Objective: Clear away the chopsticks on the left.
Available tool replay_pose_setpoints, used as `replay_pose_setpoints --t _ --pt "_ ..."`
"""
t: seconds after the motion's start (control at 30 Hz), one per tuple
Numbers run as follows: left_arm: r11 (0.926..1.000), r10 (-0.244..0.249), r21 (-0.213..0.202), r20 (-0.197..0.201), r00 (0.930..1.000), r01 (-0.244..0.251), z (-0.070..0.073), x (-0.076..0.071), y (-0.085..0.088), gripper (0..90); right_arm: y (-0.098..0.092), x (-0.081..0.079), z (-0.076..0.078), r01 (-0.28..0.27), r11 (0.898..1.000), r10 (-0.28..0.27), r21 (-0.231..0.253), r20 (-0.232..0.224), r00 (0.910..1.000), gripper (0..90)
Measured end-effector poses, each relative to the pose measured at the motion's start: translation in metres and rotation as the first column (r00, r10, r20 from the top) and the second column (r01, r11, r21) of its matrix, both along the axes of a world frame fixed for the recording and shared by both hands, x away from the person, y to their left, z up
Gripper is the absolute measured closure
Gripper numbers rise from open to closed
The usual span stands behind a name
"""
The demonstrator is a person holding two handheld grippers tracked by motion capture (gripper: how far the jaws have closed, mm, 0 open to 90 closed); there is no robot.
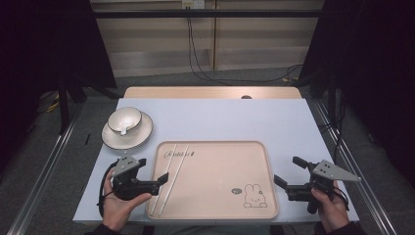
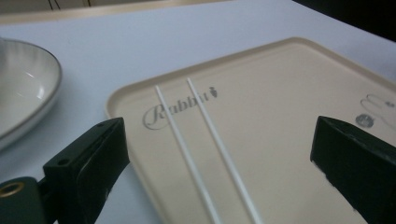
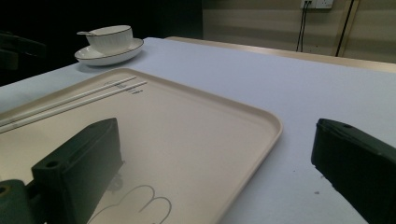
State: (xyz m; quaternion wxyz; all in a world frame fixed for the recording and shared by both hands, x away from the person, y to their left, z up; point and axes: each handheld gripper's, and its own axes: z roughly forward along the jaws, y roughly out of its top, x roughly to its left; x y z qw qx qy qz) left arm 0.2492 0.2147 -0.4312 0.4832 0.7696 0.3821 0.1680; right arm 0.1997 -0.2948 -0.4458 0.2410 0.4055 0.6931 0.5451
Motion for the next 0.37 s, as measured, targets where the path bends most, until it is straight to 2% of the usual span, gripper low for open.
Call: replay_pose_setpoints --t 0.03,0.07,0.13,0.2,0.27,0.33,0.37 --pt "1.0 0.0 0.0 0.0 1.0 0.0 0.0 0.0 0.0 3.8 0.001 0.0 0.0 0.0 1.0 0.0 0.011 0.0 1.0 1.4" --pt "0.9999 0.003 -0.014 0.018 0.9998 -0.003 0.001 -0.005 0.014 3.2 0.0 0.0 0.0 0.0 1.0 0.0 0.011 0.002 1.0 1.4" --pt "0.999 0.004 -0.045 0.047 0.9989 -0.002 0.001 -0.009 0.026 3.1 0.0 0.0 0.0 0.003 1.0 -0.004 0.01 0.003 1.0 1.4" --pt "0.9988 0.015 -0.047 0.066 0.9977 -0.011 0.0 -0.013 0.035 2.4 -0.001 0.0 0.001 0.01 1.0 -0.01 0.005 0.011 0.9999 1.4" --pt "0.9972 0.057 -0.052 0.069 0.9959 -0.054 -0.002 -0.015 0.043 2.3 -0.001 -0.001 0.001 0.018 1.0 -0.018 0.012 0.016 0.9997 1.4" --pt "0.9934 0.082 -0.087 0.073 0.994 -0.075 -0.001 -0.015 0.048 2.1 -0.001 -0.001 0.001 0.02 1.0 -0.021 0.012 0.018 0.9996 1.4" --pt "0.9939 0.083 -0.081 0.093 0.9922 -0.075 0.0 -0.015 0.052 2.0 -0.001 -0.001 0.001 0.021 1.0 -0.021 0.013 0.019 0.9996 1.4"
